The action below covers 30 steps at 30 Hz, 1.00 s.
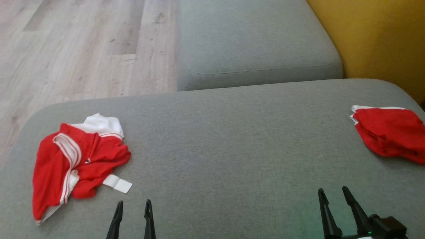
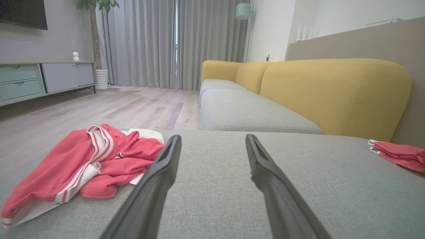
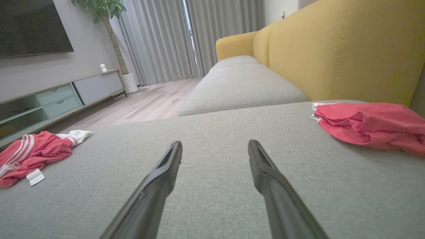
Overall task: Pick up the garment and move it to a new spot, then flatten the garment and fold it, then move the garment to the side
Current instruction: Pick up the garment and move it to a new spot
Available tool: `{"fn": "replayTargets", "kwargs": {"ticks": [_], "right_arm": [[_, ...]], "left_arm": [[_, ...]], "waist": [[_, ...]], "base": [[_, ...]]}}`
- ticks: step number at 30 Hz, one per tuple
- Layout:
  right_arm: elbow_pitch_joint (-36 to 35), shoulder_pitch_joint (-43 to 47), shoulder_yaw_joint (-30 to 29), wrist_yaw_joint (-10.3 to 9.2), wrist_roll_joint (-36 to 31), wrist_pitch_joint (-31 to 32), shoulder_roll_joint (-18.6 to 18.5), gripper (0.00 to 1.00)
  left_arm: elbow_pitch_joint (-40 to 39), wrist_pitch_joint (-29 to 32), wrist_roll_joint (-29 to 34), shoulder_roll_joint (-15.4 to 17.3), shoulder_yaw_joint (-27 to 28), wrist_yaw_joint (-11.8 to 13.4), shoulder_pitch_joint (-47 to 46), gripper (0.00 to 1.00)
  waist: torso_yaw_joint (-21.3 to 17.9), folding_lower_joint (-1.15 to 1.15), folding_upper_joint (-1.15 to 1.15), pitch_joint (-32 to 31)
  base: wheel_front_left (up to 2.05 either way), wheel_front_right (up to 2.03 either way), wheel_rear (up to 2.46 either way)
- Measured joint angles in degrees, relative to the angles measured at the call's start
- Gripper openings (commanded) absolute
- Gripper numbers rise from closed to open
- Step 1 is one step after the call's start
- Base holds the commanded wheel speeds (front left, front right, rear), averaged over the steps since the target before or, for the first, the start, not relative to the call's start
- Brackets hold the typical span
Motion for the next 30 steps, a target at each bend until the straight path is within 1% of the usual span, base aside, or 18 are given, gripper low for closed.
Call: {"fn": "replayTargets", "kwargs": {"ticks": [5, 9, 15, 25, 30], "right_arm": [[0.01, -0.02, 0.97, 0.0, 0.0, 0.0, 0.0, 1.0], [0.02, -0.17, 2.46, 0.0, 0.31, 0.0, 0.04, 1.0], [0.08, -0.93, 4.03, 0.0, 0.33, 0.0, 0.64, 1.0], [0.11, -1.3, 3.63, 0.0, 0.38, 0.0, 1.46, 1.0], [0.13, -1.3, 3.81, 0.0, 0.38, 0.0, 1.47, 1.0]], "left_arm": [[-0.08, 0.0, 0.03, 0.0, 0.01, -0.34, -0.16, 1.0], [-0.33, 0.0, 1.11, 0.0, 0.26, -1.3, -0.47, 1.0], [-0.64, 0.0, 1.57, 0.0, 2.82, -1.19, -0.64, 1.0], [-1.47, 0.0, 1.77, 0.01, 4.36, -1.27, -0.6, 1.0], [-1.85, 0.0, 1.93, 0.01, 5.16, -1.26, -0.59, 1.0]], "waist": [[2.65, 0.0, 0.0, 0.16], [5.67, 0.0, 0.0, 0.71], [10.8, 0.0, 0.0, 1.74], [17.98, 0.0, 0.0, 2.81], [18.44, 0.0, 0.0, 2.96]], "base": [[0.0, 0.0, 0.0], [0.0, 0.0, 0.0], [0.0, 0.0, 0.0], [0.0, 0.0, 0.0], [0.0, 0.0, 0.0]]}}
